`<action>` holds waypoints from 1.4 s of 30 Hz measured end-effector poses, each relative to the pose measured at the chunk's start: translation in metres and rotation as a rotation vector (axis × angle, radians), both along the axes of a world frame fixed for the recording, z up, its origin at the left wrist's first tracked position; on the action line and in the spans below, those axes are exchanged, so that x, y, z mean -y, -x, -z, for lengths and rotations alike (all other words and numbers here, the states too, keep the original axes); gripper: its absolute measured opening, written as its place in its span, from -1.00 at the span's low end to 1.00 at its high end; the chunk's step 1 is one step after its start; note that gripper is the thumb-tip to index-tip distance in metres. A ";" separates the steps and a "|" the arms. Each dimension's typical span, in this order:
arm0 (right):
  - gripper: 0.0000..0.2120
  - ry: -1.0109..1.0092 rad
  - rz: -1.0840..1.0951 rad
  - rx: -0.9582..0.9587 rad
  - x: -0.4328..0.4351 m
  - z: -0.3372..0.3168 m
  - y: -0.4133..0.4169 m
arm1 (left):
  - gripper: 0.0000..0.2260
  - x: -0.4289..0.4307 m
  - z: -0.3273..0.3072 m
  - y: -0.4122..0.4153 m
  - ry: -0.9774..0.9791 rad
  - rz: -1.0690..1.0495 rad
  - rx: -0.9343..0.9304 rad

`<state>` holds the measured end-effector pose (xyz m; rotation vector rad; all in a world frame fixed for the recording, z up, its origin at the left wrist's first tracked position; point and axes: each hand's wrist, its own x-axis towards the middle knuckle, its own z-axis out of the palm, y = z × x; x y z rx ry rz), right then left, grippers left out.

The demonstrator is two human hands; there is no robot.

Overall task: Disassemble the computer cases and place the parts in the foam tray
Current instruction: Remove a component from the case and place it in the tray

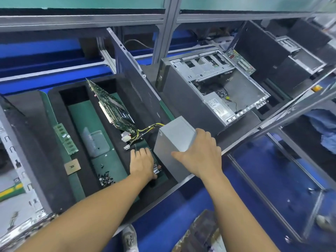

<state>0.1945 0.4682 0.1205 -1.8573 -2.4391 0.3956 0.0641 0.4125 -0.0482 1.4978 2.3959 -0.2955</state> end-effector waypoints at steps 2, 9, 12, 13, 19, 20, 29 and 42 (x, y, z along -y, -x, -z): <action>-0.17 0.027 0.016 -0.014 0.001 0.001 0.001 | -0.02 0.001 -0.007 0.004 -0.102 -0.043 0.097; -0.23 0.070 0.084 -0.147 -0.003 -0.015 0.010 | -0.12 0.023 -0.057 0.036 -0.276 -0.134 0.441; -0.18 0.063 0.085 -0.155 -0.003 -0.023 0.015 | -0.16 0.034 -0.077 0.043 -0.343 -0.137 0.444; -0.17 0.063 0.088 -0.154 -0.003 -0.024 0.017 | -0.17 0.038 -0.084 0.047 -0.375 -0.150 0.437; -0.19 0.126 0.083 -0.090 0.004 -0.020 0.024 | -0.23 0.060 -0.113 0.105 -0.138 -0.180 0.315; -0.19 0.144 0.084 -0.089 0.007 -0.018 0.026 | -0.22 0.063 -0.115 0.114 -0.104 -0.191 0.298; -0.21 0.196 0.105 -0.129 0.025 -0.012 0.040 | -0.10 0.078 -0.115 0.124 -0.049 -0.176 0.404; -0.19 -0.059 0.137 -0.146 0.009 -0.032 0.030 | -0.18 0.003 -0.050 0.014 -0.034 -0.045 0.352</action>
